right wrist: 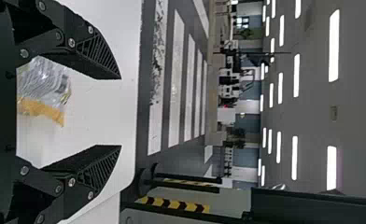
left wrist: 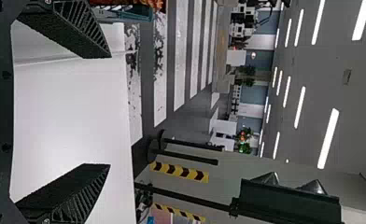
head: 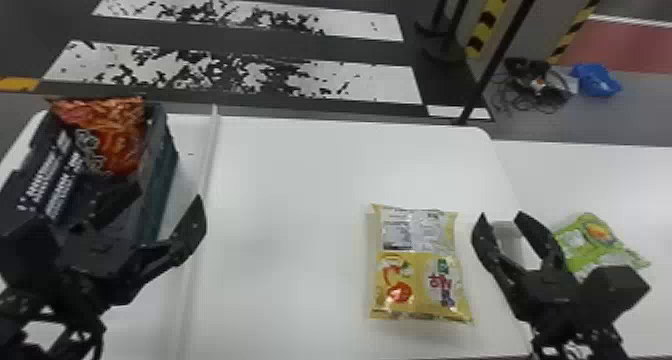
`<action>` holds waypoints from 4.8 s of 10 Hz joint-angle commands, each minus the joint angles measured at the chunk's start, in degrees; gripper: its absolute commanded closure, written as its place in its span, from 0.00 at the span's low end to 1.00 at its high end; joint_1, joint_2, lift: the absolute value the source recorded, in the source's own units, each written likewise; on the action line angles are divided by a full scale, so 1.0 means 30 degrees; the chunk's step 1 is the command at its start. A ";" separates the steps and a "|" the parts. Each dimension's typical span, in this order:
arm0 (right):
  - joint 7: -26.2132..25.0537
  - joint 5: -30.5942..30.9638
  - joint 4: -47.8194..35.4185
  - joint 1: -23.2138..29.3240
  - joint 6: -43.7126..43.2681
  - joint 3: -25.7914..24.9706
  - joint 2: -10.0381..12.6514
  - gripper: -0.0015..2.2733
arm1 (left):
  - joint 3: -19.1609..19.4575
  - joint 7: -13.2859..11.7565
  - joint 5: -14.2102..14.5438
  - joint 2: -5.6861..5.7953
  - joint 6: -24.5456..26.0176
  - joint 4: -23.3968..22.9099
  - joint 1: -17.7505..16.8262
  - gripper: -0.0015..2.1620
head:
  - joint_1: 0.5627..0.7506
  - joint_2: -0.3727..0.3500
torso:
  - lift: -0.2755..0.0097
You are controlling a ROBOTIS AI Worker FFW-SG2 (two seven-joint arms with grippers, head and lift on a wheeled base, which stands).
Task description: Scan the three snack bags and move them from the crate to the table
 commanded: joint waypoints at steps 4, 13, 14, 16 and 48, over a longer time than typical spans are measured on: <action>0.1821 0.0302 0.4035 -0.2704 0.4481 -0.1822 -0.0495 0.02 | -0.0474 0.0223 -0.0146 -0.0001 0.0073 -0.0030 -0.0169 0.01 | 0.70 0.09 | 0.75; 0.3725 0.1972 0.7844 -0.6864 0.9461 -0.1734 -0.1726 0.93 | -0.0416 0.0223 -0.0263 0.0058 0.0190 0.0029 -0.0111 0.01 | 0.70 0.03 | 0.75; 0.3637 0.1942 0.7258 -0.6600 0.9461 -0.1822 -0.1638 0.94 | -0.0445 0.0223 -0.0234 0.0058 0.0190 0.0029 -0.0140 0.01 | 0.70 0.03 | 0.75; 0.3169 0.1386 0.5441 -0.5897 0.9930 -0.2379 -0.1433 0.94 | -0.0445 0.0223 -0.0234 0.0058 0.0190 -0.0030 -0.0140 0.01 | 0.70 0.03 | 0.75; 0.4663 0.1444 0.8224 -0.8827 1.0926 -0.3229 -0.1433 0.14 | -0.0357 0.0516 -0.0293 0.0409 0.1128 -0.0147 -0.0638 0.01 | 0.70 0.03 | 0.75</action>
